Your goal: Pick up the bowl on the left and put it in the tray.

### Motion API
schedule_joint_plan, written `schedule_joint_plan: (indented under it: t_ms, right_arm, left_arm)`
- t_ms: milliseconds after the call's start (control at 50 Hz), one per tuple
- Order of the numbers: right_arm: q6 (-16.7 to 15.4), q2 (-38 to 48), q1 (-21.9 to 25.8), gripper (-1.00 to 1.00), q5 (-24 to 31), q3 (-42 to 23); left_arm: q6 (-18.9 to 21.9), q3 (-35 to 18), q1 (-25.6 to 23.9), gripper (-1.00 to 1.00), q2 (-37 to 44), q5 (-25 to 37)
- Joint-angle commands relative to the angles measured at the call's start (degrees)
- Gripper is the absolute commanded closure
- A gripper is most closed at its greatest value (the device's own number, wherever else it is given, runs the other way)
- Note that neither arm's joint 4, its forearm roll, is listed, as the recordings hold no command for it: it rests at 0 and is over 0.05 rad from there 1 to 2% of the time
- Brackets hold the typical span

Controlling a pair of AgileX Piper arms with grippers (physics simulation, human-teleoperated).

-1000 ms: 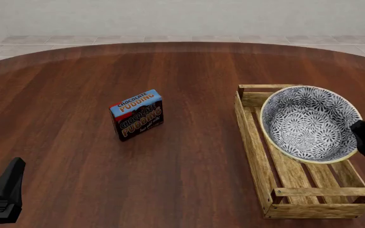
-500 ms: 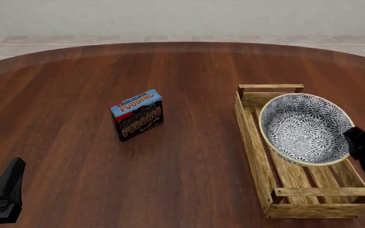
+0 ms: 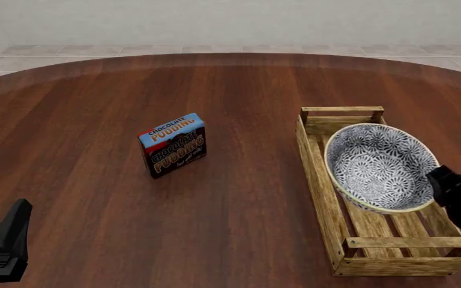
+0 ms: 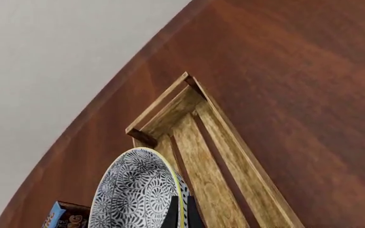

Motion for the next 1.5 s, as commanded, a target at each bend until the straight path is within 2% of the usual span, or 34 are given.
schedule_joint_plan:
  t_ms: [20, 480, 880, 1500]
  right_arm:
    - [1.1, 0.6, 0.2, 1.0, -1.3, 0.3]
    - [-0.1, 0.3, -0.3, 1.0, -0.9, -1.2]
    - [0.6, 5.7, -0.9, 1.0, -5.9, 0.1]
    - [-0.4, 11.5, -2.2, 1.0, -11.5, 0.8]
  left_arm:
    - [0.0, 0.0, 0.0, -1.0, 0.0, 0.0]
    - [0.0, 0.0, 0.0, -1.0, 0.0, 0.0]
    - [0.0, 0.0, 0.0, -1.0, 0.0, 0.0]
    - [0.0, 0.0, 0.0, -1.0, 0.0, 0.0]
